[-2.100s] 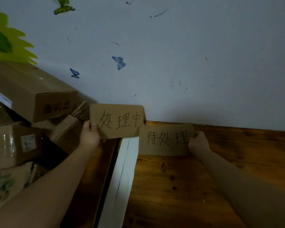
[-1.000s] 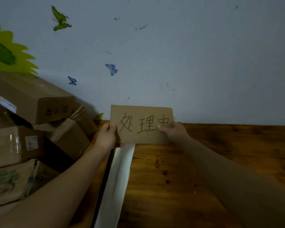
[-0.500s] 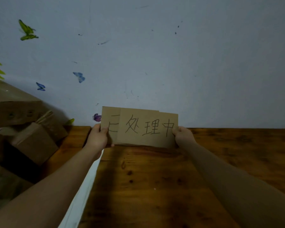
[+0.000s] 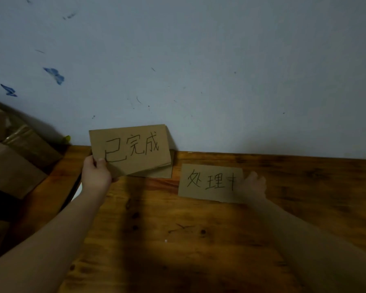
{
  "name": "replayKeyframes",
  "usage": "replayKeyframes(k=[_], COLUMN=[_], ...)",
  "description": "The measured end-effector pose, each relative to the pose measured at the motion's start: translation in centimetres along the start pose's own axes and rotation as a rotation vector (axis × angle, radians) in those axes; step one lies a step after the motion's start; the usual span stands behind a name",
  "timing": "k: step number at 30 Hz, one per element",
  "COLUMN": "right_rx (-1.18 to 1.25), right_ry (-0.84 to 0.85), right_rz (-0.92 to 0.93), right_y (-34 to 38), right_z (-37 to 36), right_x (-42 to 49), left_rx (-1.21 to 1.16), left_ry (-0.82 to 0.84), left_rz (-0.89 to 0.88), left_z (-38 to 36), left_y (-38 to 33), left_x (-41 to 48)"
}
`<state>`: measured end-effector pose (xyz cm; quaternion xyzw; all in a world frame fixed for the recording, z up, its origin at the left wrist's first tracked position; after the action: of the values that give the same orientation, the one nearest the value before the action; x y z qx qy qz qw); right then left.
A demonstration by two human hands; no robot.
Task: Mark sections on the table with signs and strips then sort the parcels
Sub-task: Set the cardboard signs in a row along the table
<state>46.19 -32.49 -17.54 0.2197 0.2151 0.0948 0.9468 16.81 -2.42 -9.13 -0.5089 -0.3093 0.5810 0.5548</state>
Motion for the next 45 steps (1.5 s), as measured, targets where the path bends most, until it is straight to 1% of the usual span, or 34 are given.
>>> replayKeyframes(k=[1,2,3,4,5,7,9,13,18,21,23,26,27,29,30,31,33,34,35,37,39,43,45], right_rx=[-0.13,-0.259,-0.386,-0.485,-0.568,-0.625,-0.614,-0.599,-0.632,-0.713,-0.716,-0.624,-0.604,-0.526,-0.408,-0.213,0.199,0.327,0.408,0.55,0.632,0.741,0.799], right_ry=[-0.018,0.003,0.067,0.154,0.222,0.227,0.185,0.183,0.136,0.105,0.119,0.175,0.175,0.134,0.133,0.19,0.364,0.41,0.417,0.38,0.331,0.215,0.149], right_rz=[0.136,0.323,0.516,0.641,0.677,0.618,0.53,0.424,0.392,0.364,0.347,0.282,0.274,0.312,0.344,0.354,0.344,0.353,0.37,0.367,0.336,0.282,0.209], right_y=[0.3,0.9,1.4,1.6,1.3,0.9,0.9,0.4,-0.3,-0.7,-0.8,-0.8,-0.7,0.7,1.8,2.9,5.2,6.0,6.5,6.4,5.2,2.2,0.1], right_z=[-0.2,-0.8,-1.9,-3.0,-3.9,-4.2,-3.6,-2.4,-0.8,0.5,0.8,0.6,0.6,0.8,0.8,0.8,0.9,1.4,2.3,4.5,6.5,9.6,10.6], right_x=[-0.6,-1.5,-2.5,-3.5,-3.7,-2.8,-1.3,1.1,2.9,4.1,4.3,4.5,4.5,3.6,2.6,1.2,-1.9,-3.3,-4.5,-6.3,-7.5,-9.3,-9.3], left_rx=[0.006,0.015,0.02,0.021,0.017,0.015,0.007,-0.003,-0.011,0.011,0.037,0.051,0.057,0.066,0.066,0.056,0.021,0.014,0.004,-0.048,-0.094,-0.114,-0.104], left_ry=[0.0,0.001,0.003,0.003,0.007,0.011,0.018,0.035,0.022,0.018,0.008,-0.006,-0.003,0.024,0.054,0.091,0.182,0.227,0.271,0.352,0.41,0.433,0.426], left_rz=[0.002,-0.001,-0.003,-0.006,-0.009,-0.016,-0.017,-0.003,0.032,0.022,0.009,-0.004,-0.006,-0.004,0.002,0.019,0.053,0.056,0.051,0.044,0.05,0.039,0.031], left_z=[-0.1,-0.2,-0.3,-0.5,-0.6,-0.9,-1.0,-1.0,-1.0,-1.3,-1.7,-2.3,-2.5,-3.1,-3.5,-4.0,-5.1,-5.7,-6.1,-6.8,-7.1,-6.8,-6.7], left_y=[0.1,0.2,0.3,0.3,0.2,0.0,0.0,0.4,1.0,0.9,0.7,0.5,0.4,0.0,-0.2,-0.4,-0.9,-1.4,-1.9,-3.0,-3.9,-4.4,-4.8], left_x=[0.0,0.0,0.0,-0.1,0.0,0.0,0.1,-0.1,-0.7,-1.4,-2.1,-3.4,-3.7,-4.6,-5.1,-5.7,-7.3,-8.1,-9.0,-10.8,-12.5,-15.2,-16.2])
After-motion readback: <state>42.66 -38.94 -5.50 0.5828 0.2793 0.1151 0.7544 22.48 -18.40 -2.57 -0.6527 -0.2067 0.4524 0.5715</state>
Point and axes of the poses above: each hand's wrist, its own x-axis towards the middle knuckle, its own z-axis out of the back of the hand, y = z × x, the point moved 6 cm from there along x, towards the middle knuckle, and after that the axes turned 1 degree about z, right-handed, at the moved point
